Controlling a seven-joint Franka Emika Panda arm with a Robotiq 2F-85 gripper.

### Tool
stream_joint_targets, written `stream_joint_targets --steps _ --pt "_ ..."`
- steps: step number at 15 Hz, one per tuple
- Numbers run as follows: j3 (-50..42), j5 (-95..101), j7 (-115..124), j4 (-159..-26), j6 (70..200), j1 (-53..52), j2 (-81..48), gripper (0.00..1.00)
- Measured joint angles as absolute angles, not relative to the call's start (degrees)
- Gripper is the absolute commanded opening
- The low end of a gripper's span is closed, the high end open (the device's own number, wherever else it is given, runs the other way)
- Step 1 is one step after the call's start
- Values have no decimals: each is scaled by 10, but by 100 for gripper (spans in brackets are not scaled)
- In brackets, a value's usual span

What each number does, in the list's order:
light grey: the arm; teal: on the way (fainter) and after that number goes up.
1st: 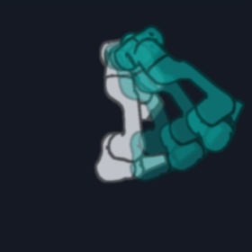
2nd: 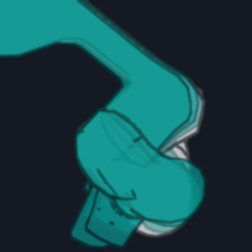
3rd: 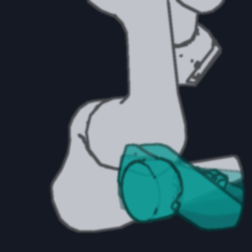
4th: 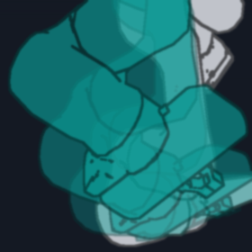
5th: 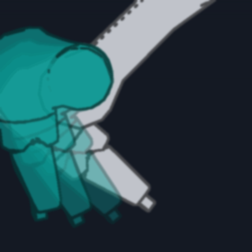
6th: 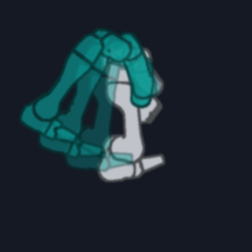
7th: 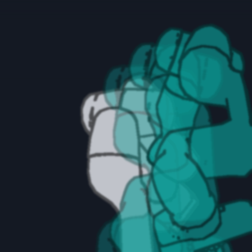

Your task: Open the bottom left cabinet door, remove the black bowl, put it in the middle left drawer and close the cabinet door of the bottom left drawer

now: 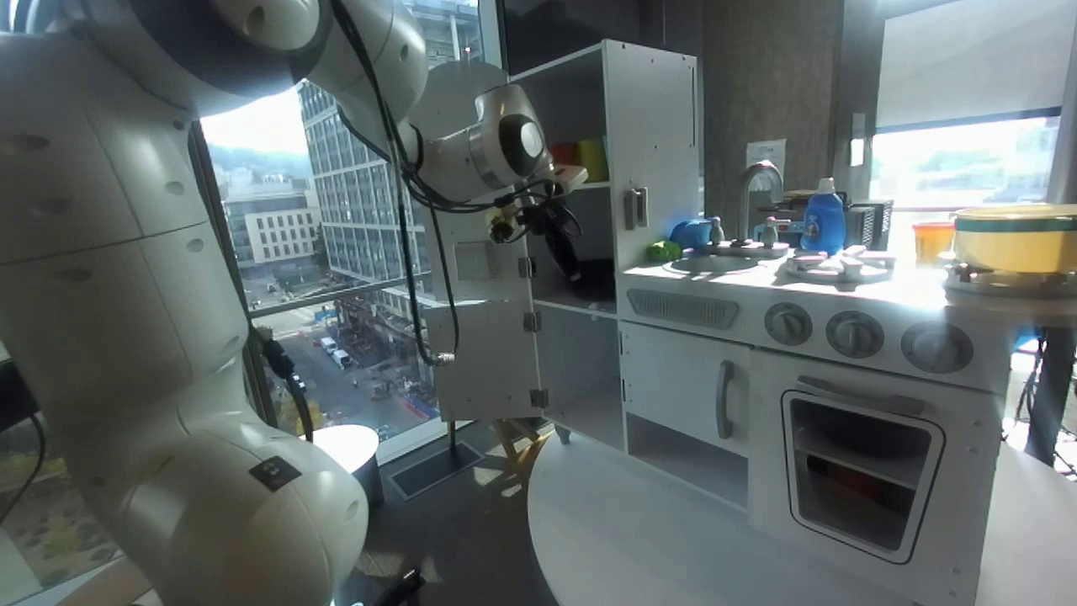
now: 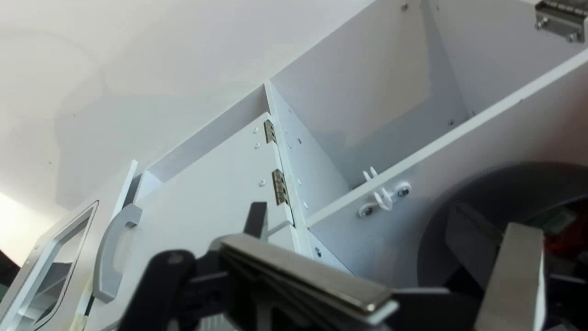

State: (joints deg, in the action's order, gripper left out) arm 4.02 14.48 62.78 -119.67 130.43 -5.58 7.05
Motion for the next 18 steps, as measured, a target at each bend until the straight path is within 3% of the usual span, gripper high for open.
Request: stream_joint_targets --steps 8,13,18 --pt "151 58 501 -1403 1294 -107 239 100" --pt "269 80 627 -1380 1293 -110 217 100" --pt "299 151 781 -1288 1259 -89 129 100"
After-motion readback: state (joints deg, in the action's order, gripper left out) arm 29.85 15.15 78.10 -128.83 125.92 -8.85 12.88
